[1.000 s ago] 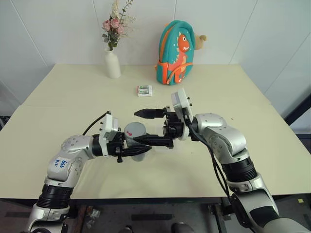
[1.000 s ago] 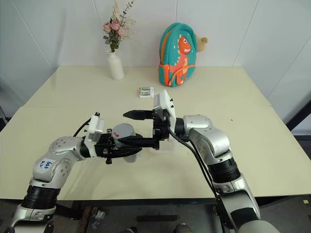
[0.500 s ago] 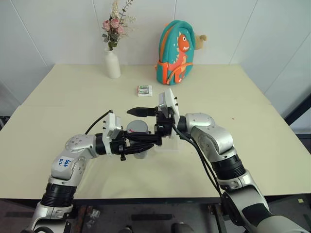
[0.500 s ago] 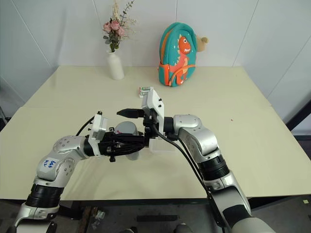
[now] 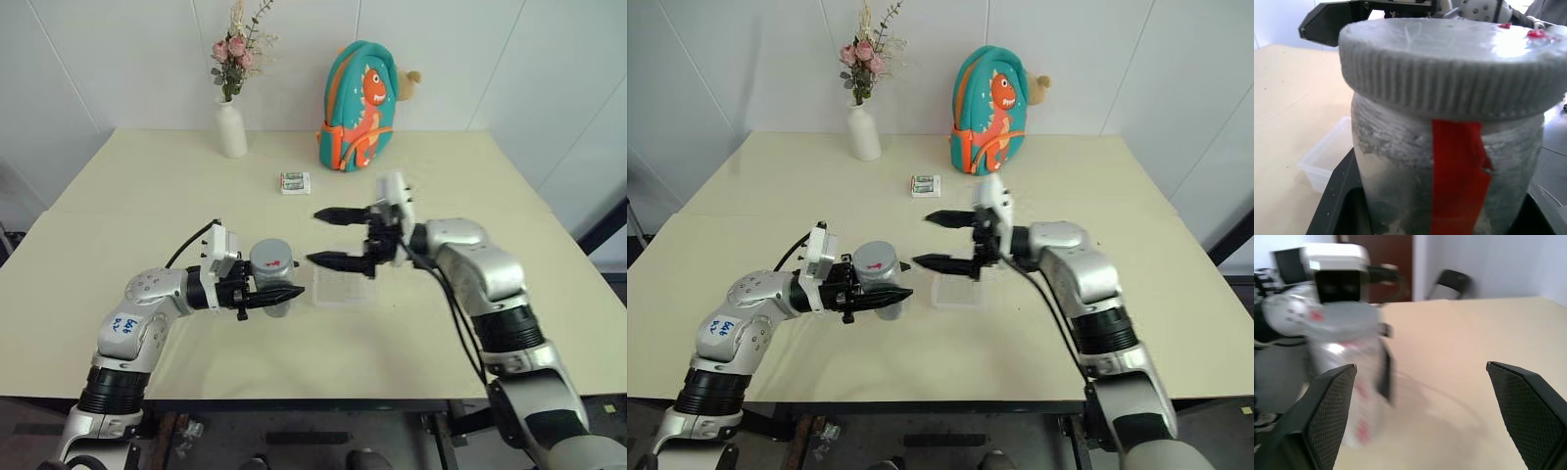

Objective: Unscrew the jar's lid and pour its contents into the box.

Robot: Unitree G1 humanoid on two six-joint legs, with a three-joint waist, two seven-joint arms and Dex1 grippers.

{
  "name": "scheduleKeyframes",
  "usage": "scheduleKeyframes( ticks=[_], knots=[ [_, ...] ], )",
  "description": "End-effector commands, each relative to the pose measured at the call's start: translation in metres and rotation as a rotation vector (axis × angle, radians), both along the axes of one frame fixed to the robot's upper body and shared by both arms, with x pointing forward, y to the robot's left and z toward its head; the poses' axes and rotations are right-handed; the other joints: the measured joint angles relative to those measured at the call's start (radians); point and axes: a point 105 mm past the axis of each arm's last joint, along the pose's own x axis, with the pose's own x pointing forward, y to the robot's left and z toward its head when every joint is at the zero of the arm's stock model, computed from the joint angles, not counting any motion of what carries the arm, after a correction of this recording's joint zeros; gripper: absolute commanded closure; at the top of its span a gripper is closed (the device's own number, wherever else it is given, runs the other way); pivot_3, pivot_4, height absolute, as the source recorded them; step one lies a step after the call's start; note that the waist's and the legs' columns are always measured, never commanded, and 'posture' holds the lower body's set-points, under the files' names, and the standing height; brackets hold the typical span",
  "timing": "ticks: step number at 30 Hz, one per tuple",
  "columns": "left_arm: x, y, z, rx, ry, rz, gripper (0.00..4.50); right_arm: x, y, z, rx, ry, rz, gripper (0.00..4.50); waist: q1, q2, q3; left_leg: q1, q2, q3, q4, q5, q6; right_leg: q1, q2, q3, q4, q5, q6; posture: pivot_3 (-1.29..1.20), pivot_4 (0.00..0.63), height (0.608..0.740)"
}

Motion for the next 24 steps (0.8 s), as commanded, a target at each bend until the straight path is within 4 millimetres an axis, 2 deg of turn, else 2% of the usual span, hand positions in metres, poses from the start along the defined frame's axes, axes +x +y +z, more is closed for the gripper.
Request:
scheduleKeyframes(
  ticks=[1, 4, 7, 9, 12, 15, 18, 24],
  knots=[
    [-0.005, 0.003, 0.009, -0.004, -0.052, -0.014, 2.51, -0.011, -0.009, 0.007, 0.028, 0.004, 0.057, 0.04, -0.005, 0.000, 0.000, 0.000, 0.000, 0.000, 0.000, 0.000, 0.000, 0.000, 0.000, 0.000, 0.000, 0.000, 0.000, 0.00, 0.150, 0.740],
    [-0.004, 0.003, 0.009, -0.003, -0.052, -0.011, 2.51, -0.024, -0.001, 0.010, 0.048, 0.022, 0.133, 0.04, -0.013, 0.000, 0.000, 0.000, 0.000, 0.001, 0.000, 0.000, 0.000, 0.000, 0.000, 0.001, 0.001, 0.000, 0.000, 0.00, 0.150, 0.740],
    [-0.001, 0.000, 0.009, -0.004, -0.055, -0.011, 2.51, -0.041, 0.028, 0.014, 0.086, 0.022, 0.232, 0.04, -0.018, 0.000, 0.000, 0.000, 0.001, 0.000, 0.000, 0.000, 0.000, 0.000, 0.001, 0.001, 0.001, 0.000, 0.000, 0.00, 0.150, 0.740],
    [0.001, -0.003, 0.008, 0.000, -0.063, -0.015, 2.51, -0.044, 0.044, 0.015, 0.104, 0.016, 0.246, 0.04, -0.022, 0.000, 0.000, 0.000, 0.001, 0.000, 0.000, 0.000, 0.000, 0.000, 0.001, 0.001, 0.001, 0.000, 0.000, 0.00, 0.150, 0.740],
    [0.003, -0.008, 0.007, 0.006, -0.064, -0.028, 2.51, -0.045, 0.062, 0.011, 0.100, 0.019, 0.244, 0.04, -0.019, 0.000, 0.000, 0.000, 0.001, 0.000, 0.001, 0.000, 0.000, 0.000, 0.001, 0.001, 0.002, 0.000, 0.001, 0.00, 0.150, 0.740],
    [0.003, -0.012, 0.008, 0.005, -0.067, -0.036, 2.51, -0.044, 0.073, 0.004, 0.070, 0.007, 0.233, 0.04, -0.010, 0.000, 0.000, 0.000, 0.000, 0.000, 0.001, 0.000, 0.000, 0.000, 0.000, 0.001, 0.001, 0.000, 0.001, 0.00, 0.150, 0.740],
    [0.003, -0.015, 0.008, 0.004, -0.069, -0.040, 2.51, -0.041, 0.083, 0.006, 0.078, 0.004, 0.208, 0.04, -0.006, 0.000, 0.000, 0.000, 0.000, 0.000, 0.001, 0.000, 0.000, 0.000, 0.000, 0.001, 0.001, 0.000, 0.001, 0.00, 0.150, 0.740],
    [0.001, -0.019, 0.006, 0.003, -0.068, -0.053, 2.51, -0.032, 0.087, 0.010, 0.073, -0.003, 0.162, 0.04, -0.003, 0.000, 0.000, 0.000, 0.000, 0.000, 0.001, 0.000, 0.000, 0.000, 0.000, 0.001, 0.001, 0.000, 0.001, 0.00, 0.150, 0.740]
  ],
)
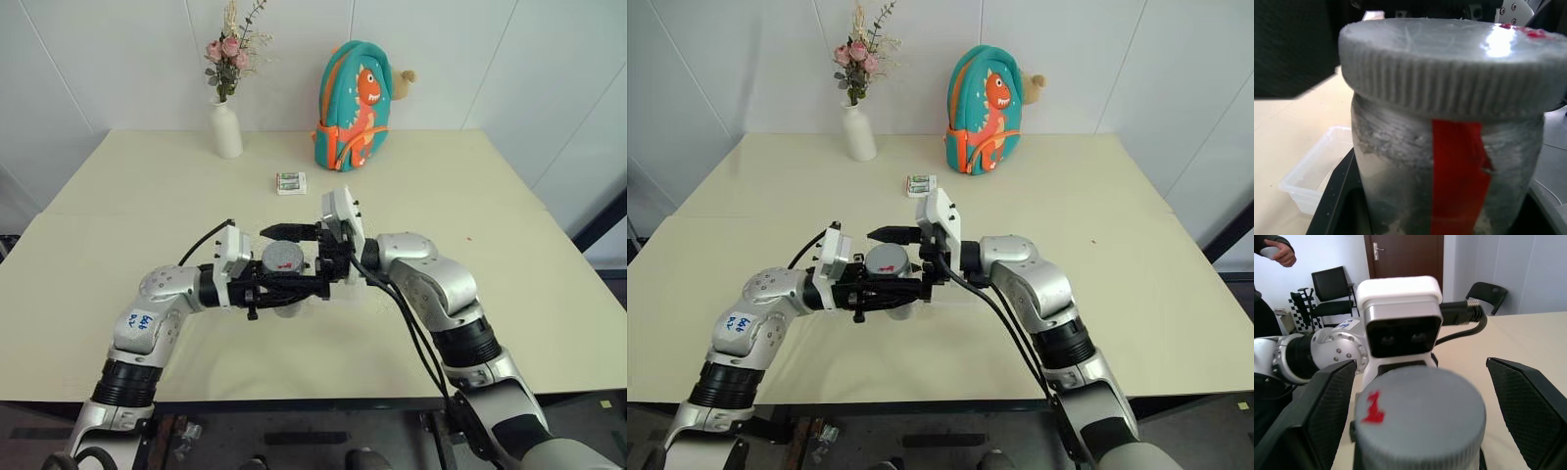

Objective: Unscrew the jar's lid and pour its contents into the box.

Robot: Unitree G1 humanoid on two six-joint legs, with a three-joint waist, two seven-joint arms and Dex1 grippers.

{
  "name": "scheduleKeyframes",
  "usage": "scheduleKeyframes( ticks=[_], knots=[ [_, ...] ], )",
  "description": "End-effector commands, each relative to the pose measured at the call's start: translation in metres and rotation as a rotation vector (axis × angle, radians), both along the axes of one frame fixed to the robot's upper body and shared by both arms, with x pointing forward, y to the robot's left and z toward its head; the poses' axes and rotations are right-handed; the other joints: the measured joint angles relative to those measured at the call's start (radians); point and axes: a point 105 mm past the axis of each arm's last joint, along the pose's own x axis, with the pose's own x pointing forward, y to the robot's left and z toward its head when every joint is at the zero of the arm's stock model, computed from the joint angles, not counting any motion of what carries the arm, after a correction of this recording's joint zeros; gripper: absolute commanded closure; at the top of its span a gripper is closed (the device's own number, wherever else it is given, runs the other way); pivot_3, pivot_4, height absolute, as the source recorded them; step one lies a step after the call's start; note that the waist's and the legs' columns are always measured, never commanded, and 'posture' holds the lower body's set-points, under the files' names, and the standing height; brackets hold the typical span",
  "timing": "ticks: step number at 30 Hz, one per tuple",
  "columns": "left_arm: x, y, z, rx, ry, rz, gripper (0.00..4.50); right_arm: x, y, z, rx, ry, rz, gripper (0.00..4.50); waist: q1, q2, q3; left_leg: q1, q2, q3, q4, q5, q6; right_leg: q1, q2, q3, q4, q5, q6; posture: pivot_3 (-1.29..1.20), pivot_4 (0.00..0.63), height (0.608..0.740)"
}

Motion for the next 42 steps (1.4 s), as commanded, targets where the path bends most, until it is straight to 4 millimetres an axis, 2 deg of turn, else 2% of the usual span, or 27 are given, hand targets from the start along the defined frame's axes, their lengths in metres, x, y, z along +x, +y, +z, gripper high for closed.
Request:
scheduleKeyframes(
  ticks=[1, 5, 9, 14, 19, 23, 26, 31, 36, 42],
  knots=[
    [-0.004, -0.004, 0.008, -0.005, -0.049, -0.018, 2.51, 0.002, -0.001, 0.011, 0.015, -0.036, -0.014, 0.04, 0.001, 0.000, 0.000, 0.000, 0.000, 0.000, 0.000, 0.000, 0.000, 0.000, 0.000, 0.000, 0.000, 0.000, 0.000, 0.00, 0.150, 0.740],
    [-0.005, -0.004, 0.006, -0.002, -0.050, -0.017, 2.51, 0.006, -0.008, 0.014, 0.019, -0.038, -0.037, 0.04, 0.000, 0.000, 0.000, 0.000, 0.000, 0.000, 0.000, 0.000, 0.000, 0.000, 0.000, 0.000, 0.000, 0.000, 0.000, 0.00, 0.150, 0.740],
    [-0.005, -0.004, 0.007, -0.005, -0.051, -0.018, 2.51, 0.013, -0.023, 0.010, -0.005, -0.044, -0.080, 0.04, 0.001, 0.000, 0.000, 0.000, 0.000, 0.000, 0.000, 0.000, 0.000, 0.000, 0.000, 0.000, 0.000, 0.000, 0.000, 0.00, 0.150, 0.740],
    [-0.004, -0.001, 0.008, -0.007, -0.056, -0.009, 2.51, 0.021, -0.060, 0.016, 0.006, -0.040, -0.148, 0.04, 0.002, 0.000, 0.000, 0.000, 0.000, 0.000, 0.000, 0.000, 0.000, 0.000, 0.000, 0.000, 0.000, 0.000, 0.000, 0.00, 0.150, 0.740],
    [-0.005, 0.002, 0.007, -0.006, -0.055, -0.002, 2.51, 0.019, -0.092, 0.012, -0.009, -0.029, -0.176, 0.04, 0.004, 0.000, 0.000, 0.000, 0.000, 0.000, 0.000, 0.000, 0.000, 0.000, 0.000, 0.000, -0.001, 0.000, 0.000, 0.00, 0.150, 0.740],
    [-0.005, 0.003, 0.007, -0.006, -0.053, -0.002, 2.51, 0.014, -0.102, 0.008, -0.023, -0.008, -0.161, 0.04, -0.002, 0.000, 0.000, 0.000, 0.000, 0.000, 0.000, 0.000, 0.000, 0.000, 0.000, 0.000, -0.001, 0.000, 0.000, 0.00, 0.150, 0.740],
    [-0.004, 0.003, 0.007, -0.003, -0.051, -0.002, 2.51, 0.002, -0.093, 0.011, -0.003, 0.012, -0.087, 0.04, -0.005, 0.000, 0.000, 0.000, 0.000, 0.000, 0.000, 0.000, 0.000, 0.000, 0.000, 0.001, 0.000, 0.000, 0.000, 0.00, 0.150, 0.740],
    [-0.002, 0.001, 0.008, -0.006, -0.050, -0.006, 2.51, -0.011, -0.056, 0.016, 0.036, 0.018, 0.012, 0.04, -0.004, 0.000, 0.000, 0.000, 0.000, 0.000, 0.000, 0.000, 0.000, 0.000, 0.000, 0.000, 0.000, 0.000, 0.000, 0.00, 0.150, 0.740],
    [-0.002, -0.003, 0.008, -0.013, -0.051, -0.016, 2.51, -0.010, -0.024, 0.010, 0.018, 0.016, 0.025, 0.04, 0.001, 0.000, 0.000, 0.000, 0.000, 0.000, 0.000, 0.000, 0.000, 0.000, 0.000, 0.000, 0.000, 0.000, 0.000, 0.00, 0.150, 0.740],
    [-0.004, -0.003, 0.008, -0.014, -0.047, -0.016, 2.51, -0.005, -0.009, 0.008, -0.004, 0.016, 0.013, 0.04, 0.003, 0.000, 0.000, 0.000, 0.000, 0.000, 0.000, 0.000, 0.000, 0.000, 0.000, 0.000, 0.000, 0.000, 0.000, 0.00, 0.150, 0.740]
  ],
)
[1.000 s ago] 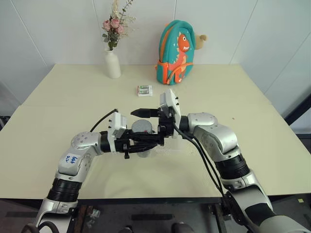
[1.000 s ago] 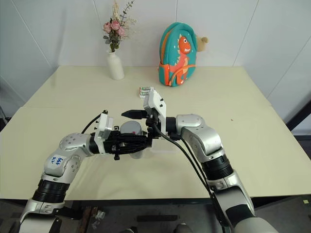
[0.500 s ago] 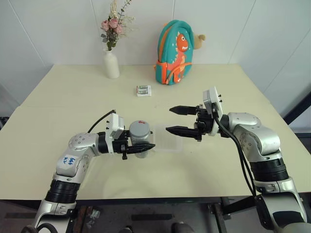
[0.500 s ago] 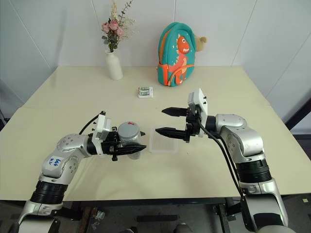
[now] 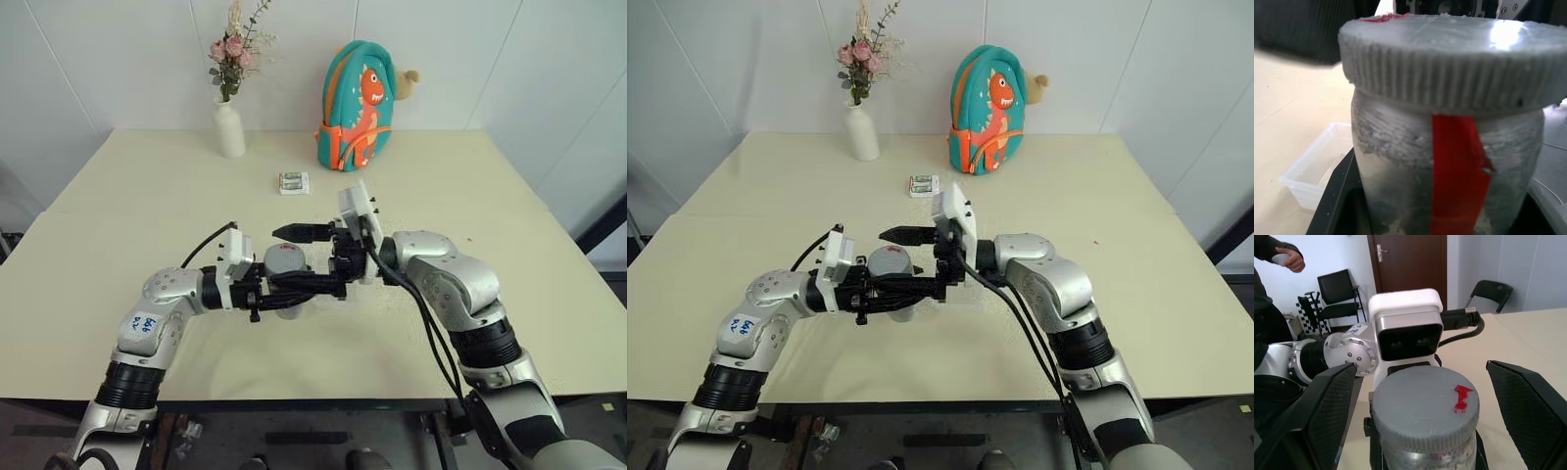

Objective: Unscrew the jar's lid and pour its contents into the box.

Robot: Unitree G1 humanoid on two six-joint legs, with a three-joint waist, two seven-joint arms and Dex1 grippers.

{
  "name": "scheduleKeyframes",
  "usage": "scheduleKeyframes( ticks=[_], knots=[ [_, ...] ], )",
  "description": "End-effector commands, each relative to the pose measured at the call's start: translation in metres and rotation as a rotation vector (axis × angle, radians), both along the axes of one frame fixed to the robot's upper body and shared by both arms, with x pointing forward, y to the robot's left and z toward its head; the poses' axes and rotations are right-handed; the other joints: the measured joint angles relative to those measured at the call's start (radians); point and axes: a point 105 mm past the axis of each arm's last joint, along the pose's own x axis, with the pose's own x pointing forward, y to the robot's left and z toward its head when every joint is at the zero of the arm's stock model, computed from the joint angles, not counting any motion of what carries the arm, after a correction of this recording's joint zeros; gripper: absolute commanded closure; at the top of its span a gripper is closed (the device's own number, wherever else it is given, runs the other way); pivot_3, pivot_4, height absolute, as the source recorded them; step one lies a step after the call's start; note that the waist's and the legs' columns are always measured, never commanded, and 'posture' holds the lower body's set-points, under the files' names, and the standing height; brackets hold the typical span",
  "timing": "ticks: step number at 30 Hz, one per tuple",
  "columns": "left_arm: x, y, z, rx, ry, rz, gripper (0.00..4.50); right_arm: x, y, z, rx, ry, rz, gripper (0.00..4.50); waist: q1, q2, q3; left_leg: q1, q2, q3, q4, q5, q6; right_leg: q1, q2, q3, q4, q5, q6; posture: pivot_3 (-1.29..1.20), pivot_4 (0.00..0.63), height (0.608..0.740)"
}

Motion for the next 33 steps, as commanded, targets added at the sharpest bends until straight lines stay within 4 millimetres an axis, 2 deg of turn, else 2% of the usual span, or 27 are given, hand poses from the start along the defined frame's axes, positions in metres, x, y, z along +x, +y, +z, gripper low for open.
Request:
scheduleKeyframes(
  ticks=[1, 8, 22, 27, 33],
  knots=[
    [-0.004, -0.001, 0.011, -0.016, -0.045, -0.018, 2.51, -0.001, 0.008, 0.015, 0.035, -0.049, 0.003, 0.04, 0.000, 0.000, 0.000, 0.000, 0.000, 0.000, 0.000, 0.000, 0.000, 0.000, 0.000, 0.000, 0.000, 0.000, 0.000, 0.00, 0.150, 0.740],
    [-0.004, -0.002, 0.012, -0.023, -0.047, -0.015, 2.51, 0.005, 0.009, 0.020, 0.042, -0.067, -0.028, 0.04, -0.003, 0.000, 0.000, 0.000, 0.000, 0.000, 0.000, 0.000, 0.000, 0.000, 0.000, 0.000, 0.000, 0.000, 0.000, 0.00, 0.150, 0.740],
    [-0.001, -0.002, 0.013, -0.024, -0.056, -0.010, 2.51, 0.010, -0.023, 0.014, -0.004, -0.076, -0.055, 0.04, -0.002, 0.000, 0.000, 0.000, 0.000, 0.000, 0.000, 0.000, 0.000, 0.000, 0.000, 0.000, 0.000, 0.000, 0.000, 0.00, 0.150, 0.740],
    [-0.002, -0.002, 0.013, -0.016, -0.054, -0.022, 2.51, 0.003, -0.034, 0.020, 0.027, -0.041, -0.010, 0.04, -0.001, 0.000, 0.000, 0.000, 0.000, 0.000, 0.000, 0.000, 0.000, 0.000, 0.000, 0.000, 0.000, 0.000, 0.000, 0.00, 0.150, 0.740],
    [-0.001, -0.001, 0.015, -0.021, -0.055, -0.019, 2.51, -0.002, -0.037, 0.016, 0.017, -0.020, 0.019, 0.04, -0.003, 0.000, 0.000, 0.000, 0.000, 0.000, 0.000, 0.000, 0.000, 0.000, 0.000, 0.000, 0.000, 0.000, 0.000, 0.00, 0.150, 0.740]
  ],
)
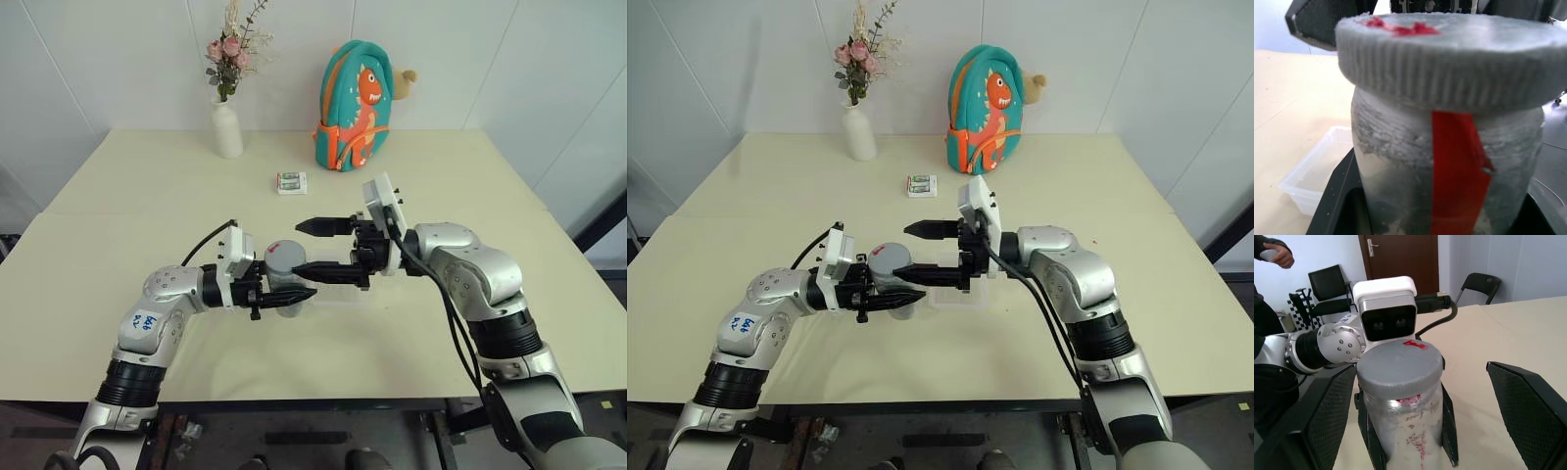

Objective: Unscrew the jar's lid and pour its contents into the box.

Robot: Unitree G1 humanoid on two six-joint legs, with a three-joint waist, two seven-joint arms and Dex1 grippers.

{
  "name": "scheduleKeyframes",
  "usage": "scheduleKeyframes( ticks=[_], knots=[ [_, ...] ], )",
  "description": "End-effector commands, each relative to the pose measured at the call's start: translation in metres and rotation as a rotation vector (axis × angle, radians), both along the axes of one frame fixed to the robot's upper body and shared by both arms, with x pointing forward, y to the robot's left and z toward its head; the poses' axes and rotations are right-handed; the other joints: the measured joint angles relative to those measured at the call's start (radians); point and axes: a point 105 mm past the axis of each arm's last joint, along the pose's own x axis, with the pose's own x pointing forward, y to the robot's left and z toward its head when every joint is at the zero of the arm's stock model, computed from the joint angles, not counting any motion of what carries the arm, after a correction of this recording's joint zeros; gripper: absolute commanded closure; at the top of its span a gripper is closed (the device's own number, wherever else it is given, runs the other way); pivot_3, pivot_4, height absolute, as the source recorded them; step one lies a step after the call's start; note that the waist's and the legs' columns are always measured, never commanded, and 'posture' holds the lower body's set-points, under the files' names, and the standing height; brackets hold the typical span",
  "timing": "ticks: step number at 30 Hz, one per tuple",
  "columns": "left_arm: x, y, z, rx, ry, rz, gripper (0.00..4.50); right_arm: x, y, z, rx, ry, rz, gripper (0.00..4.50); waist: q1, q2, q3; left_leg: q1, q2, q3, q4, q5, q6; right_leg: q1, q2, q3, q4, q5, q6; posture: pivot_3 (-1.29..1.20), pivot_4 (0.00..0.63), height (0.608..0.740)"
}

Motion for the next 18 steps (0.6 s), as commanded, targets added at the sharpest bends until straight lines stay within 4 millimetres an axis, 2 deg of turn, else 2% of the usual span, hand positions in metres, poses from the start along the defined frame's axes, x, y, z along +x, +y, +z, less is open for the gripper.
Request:
scheduleKeyframes(
  ticks=[1, 9, 13, 18],
  knots=[
    [-0.003, -0.001, 0.012, -0.020, -0.048, -0.019, 2.51, -0.010, -0.001, 0.008, 0.020, -0.025, 0.039, 0.04, 0.000, 0.000, 0.000, 0.000, 0.000, 0.000, 0.000, 0.000, 0.000, 0.000, 0.000, 0.000, 0.000, 0.000, 0.000, 0.00, 0.150, 0.740],
    [-0.003, 0.001, 0.012, -0.016, -0.044, -0.018, 2.51, -0.023, 0.000, 0.008, 0.012, 0.002, 0.121, 0.04, 0.001, 0.000, 0.000, 0.000, 0.000, 0.000, 0.000, 0.000, 0.000, 0.000, 0.000, 0.000, 0.000, 0.000, 0.000, 0.00, 0.150, 0.740],
    [-0.003, 0.001, 0.011, -0.015, -0.042, -0.022, 2.51, -0.024, 0.011, 0.017, 0.034, -0.017, 0.140, 0.04, -0.001, 0.000, 0.000, 0.000, 0.000, 0.000, 0.000, 0.000, 0.000, 0.000, 0.000, 0.000, 0.000, 0.000, 0.000, 0.00, 0.150, 0.740],
    [-0.003, -0.003, 0.011, -0.019, -0.040, -0.035, 2.51, -0.020, 0.030, 0.010, 0.003, -0.039, 0.132, 0.04, 0.000, 0.000, 0.000, 0.000, 0.000, 0.000, 0.000, 0.000, 0.000, 0.000, 0.000, 0.000, 0.000, 0.000, 0.000, 0.00, 0.150, 0.740]
  ],
)
